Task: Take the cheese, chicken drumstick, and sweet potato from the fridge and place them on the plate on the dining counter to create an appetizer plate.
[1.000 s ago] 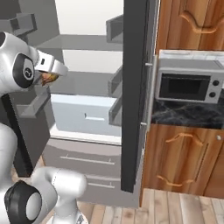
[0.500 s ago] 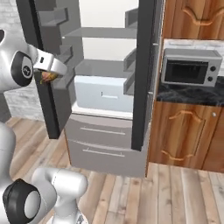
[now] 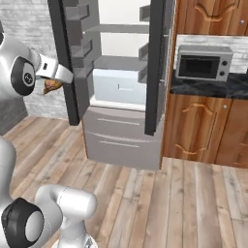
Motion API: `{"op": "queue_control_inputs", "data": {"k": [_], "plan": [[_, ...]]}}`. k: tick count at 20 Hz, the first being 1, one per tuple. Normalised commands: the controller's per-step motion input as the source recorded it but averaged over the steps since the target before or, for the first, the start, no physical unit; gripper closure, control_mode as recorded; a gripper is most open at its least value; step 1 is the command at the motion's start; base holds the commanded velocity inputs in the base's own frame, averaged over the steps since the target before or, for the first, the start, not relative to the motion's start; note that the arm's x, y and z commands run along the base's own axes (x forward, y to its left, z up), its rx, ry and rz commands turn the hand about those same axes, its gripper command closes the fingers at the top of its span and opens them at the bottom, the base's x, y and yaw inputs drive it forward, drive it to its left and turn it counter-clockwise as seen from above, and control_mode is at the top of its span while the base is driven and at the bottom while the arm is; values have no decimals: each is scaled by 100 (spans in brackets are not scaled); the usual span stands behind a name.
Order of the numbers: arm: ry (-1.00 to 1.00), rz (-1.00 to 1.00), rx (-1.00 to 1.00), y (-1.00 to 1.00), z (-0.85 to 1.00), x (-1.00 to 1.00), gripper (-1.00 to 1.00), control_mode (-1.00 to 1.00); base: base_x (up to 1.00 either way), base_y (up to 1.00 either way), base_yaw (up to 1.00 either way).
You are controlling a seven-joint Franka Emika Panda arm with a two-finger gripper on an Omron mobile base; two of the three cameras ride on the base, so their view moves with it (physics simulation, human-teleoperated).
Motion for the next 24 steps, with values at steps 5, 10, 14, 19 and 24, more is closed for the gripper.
{"op": "queue_control_inputs", "data": {"k": [5,10,14,19,24], "plan": [[0,0,0,0,0,0,100,100,-100,-38,0],[0,0,0,0,0,0,100,100,-100,-18,0],[0,0,0,0,0,0,100,100,-100,0,0],[0,0,0,0,0,0,100,100,-100,-1,0],[0,0,0,0,0,0,100,100,-100,0,0]]}}
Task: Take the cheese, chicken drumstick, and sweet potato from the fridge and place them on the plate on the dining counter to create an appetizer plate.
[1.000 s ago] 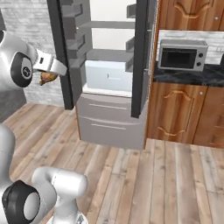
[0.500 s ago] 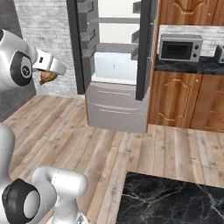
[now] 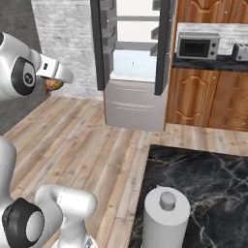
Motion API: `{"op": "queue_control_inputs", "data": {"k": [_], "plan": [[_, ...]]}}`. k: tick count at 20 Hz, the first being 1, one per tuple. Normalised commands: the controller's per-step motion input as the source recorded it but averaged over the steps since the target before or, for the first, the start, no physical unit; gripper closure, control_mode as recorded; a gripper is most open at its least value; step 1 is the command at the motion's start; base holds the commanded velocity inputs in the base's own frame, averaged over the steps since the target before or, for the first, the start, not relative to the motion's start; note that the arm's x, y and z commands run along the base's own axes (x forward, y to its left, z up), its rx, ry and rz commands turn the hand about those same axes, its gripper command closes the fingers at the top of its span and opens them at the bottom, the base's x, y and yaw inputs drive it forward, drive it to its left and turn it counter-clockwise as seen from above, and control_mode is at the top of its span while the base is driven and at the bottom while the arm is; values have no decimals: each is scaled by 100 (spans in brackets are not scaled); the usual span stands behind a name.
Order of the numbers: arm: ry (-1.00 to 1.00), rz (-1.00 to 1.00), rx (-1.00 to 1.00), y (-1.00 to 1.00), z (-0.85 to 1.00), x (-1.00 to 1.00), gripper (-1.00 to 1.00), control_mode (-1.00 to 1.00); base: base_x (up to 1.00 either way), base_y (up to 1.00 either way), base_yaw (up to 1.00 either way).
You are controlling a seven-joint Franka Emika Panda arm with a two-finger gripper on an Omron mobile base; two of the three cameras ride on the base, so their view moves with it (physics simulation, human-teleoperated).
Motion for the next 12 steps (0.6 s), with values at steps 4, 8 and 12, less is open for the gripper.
{"op": "queue_control_inputs", "data": {"k": [4,8,12], "plan": [[0,0,0,0,0,0,100,100,-100,0,0],[0,0,0,0,0,0,100,100,-100,0,0],[0,0,0,0,0,0,100,100,-100,0,0]]}}
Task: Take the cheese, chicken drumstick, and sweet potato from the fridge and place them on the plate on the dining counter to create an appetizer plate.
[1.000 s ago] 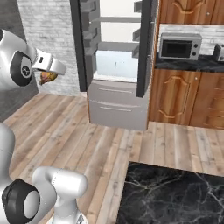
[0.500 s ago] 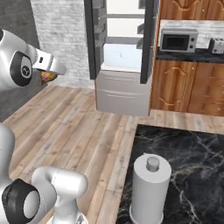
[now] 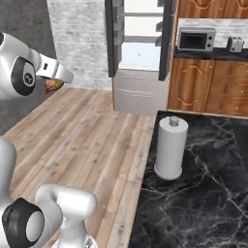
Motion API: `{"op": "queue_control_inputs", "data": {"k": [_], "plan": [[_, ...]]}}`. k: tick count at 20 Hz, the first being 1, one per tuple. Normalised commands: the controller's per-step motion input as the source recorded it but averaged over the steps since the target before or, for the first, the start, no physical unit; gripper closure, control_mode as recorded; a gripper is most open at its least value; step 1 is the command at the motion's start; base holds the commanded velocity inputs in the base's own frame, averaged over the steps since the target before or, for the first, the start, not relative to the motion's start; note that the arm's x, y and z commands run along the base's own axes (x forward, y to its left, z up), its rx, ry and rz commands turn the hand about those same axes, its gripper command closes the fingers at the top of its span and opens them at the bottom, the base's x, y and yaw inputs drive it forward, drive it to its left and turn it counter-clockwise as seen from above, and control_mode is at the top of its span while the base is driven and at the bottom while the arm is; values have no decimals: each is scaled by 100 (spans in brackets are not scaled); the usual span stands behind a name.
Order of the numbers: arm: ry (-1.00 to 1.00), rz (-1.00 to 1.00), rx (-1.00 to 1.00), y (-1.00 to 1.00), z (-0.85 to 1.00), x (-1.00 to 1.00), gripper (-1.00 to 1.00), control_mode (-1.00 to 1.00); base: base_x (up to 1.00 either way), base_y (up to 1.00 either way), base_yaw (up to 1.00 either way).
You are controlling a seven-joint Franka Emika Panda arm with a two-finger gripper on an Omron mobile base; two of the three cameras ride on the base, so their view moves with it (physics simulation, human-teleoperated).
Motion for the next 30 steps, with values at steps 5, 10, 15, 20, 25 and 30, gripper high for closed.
{"op": "queue_control_inputs", "data": {"k": [5,10,15,20,25,30], "plan": [[0,0,0,0,0,0,100,100,-100,0,0],[0,0,0,0,0,0,100,100,-100,-2,0],[0,0,0,0,0,0,100,100,-100,-10,0],[0,0,0,0,0,0,100,100,-100,-50,-2],[0,0,0,0,0,0,100,100,-99,-96,-16],[0,0,0,0,0,0,100,100,-88,-100,-16]]}}
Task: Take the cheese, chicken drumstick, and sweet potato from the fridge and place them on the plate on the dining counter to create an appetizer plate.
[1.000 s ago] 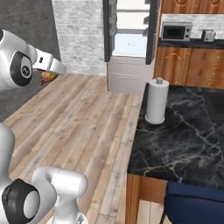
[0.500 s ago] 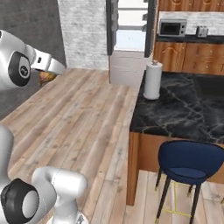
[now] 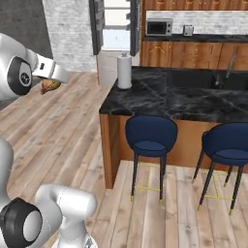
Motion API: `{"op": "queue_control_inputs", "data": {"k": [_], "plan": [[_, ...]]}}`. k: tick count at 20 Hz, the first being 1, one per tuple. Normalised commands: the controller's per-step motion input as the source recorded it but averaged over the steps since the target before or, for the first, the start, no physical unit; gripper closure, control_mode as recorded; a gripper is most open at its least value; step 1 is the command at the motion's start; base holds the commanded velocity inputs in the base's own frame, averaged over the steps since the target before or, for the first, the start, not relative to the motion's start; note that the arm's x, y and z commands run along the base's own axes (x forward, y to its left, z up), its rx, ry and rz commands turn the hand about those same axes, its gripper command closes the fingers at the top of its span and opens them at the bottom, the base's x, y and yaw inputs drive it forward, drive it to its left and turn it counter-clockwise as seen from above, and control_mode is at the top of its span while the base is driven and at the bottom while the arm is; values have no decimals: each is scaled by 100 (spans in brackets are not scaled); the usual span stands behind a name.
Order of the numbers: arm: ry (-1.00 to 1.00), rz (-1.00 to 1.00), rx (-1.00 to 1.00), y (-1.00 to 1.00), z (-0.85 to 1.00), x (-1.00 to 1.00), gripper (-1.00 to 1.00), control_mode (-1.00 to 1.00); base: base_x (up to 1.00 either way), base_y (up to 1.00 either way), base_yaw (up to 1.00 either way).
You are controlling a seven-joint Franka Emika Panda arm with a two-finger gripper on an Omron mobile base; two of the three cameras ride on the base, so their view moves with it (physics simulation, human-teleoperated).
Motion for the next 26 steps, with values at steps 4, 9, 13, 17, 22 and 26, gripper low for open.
{"op": "queue_control_inputs", "data": {"k": [4,9,13,17,22,26], "plan": [[0,0,0,0,0,0,100,100,-52,-100,-11],[0,0,0,0,0,0,100,100,-2,-100,-1],[0,0,0,0,0,0,100,100,20,-100,0],[0,0,0,0,0,0,100,100,38,-100,0],[0,0,0,0,0,0,100,100,55,-100,0],[0,0,0,0,0,0,100,100,77,-100,0]]}}
